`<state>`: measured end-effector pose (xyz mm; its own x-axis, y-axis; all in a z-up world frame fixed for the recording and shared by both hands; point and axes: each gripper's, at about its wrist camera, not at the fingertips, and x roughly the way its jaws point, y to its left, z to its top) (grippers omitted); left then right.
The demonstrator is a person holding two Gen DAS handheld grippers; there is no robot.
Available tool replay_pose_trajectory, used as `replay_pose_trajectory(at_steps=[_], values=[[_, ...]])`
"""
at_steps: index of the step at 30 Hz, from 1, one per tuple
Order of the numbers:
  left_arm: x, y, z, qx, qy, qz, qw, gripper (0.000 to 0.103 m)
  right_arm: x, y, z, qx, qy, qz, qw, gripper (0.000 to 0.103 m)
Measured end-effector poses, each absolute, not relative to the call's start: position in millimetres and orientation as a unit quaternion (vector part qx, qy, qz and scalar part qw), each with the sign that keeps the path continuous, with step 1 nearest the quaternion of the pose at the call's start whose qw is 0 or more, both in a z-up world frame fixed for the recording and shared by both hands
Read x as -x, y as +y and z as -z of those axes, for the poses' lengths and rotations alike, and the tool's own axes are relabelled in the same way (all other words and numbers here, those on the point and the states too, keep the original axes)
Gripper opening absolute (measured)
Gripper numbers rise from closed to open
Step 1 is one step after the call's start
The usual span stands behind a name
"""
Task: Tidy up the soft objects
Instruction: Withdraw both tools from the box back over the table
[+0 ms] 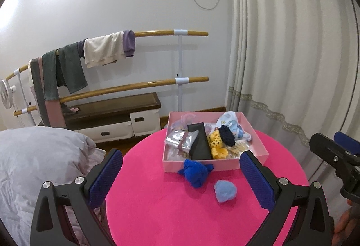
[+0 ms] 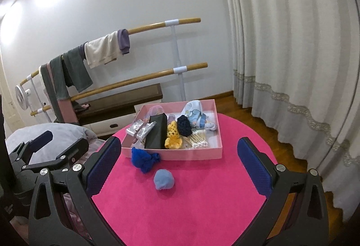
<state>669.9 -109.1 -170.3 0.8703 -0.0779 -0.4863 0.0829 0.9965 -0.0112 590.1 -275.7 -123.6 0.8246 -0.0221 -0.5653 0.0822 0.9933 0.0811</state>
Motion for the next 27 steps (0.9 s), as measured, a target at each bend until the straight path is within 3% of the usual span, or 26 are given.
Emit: replay_pose_trajectory(at_steps=[27], values=[[-636,-108,171,-0.004,0.282,0.035,0.959,0.103,-553,-279,144,-0.039,0.315,0.062,0.946,0.103]])
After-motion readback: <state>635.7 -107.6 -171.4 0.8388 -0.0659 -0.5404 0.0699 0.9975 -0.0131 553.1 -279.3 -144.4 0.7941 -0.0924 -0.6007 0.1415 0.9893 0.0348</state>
